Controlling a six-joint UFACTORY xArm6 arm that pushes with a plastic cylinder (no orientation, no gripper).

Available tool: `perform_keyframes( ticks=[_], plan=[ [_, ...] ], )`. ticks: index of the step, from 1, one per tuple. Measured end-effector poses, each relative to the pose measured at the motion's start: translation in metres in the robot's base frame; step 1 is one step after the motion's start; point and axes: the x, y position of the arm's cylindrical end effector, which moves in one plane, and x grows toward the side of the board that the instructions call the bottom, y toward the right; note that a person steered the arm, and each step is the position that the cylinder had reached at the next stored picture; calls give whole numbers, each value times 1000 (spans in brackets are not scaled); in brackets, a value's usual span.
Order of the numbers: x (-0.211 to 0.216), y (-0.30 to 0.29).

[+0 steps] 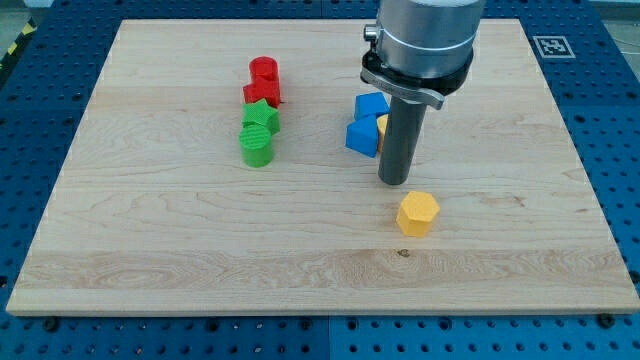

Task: Push the hexagon into the yellow heart

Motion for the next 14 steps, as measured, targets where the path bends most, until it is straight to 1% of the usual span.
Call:
perform_keyframes(
  ticks=[1, 3, 4, 7, 8, 9, 10, 11, 12, 14],
  plan=[
    [1, -14],
    [59, -25],
    [80, -11],
    [75, 41],
    [58, 46],
    [60, 47],
    [42, 32],
    [26, 50],
    [24, 71],
    [3, 72]
  ],
)
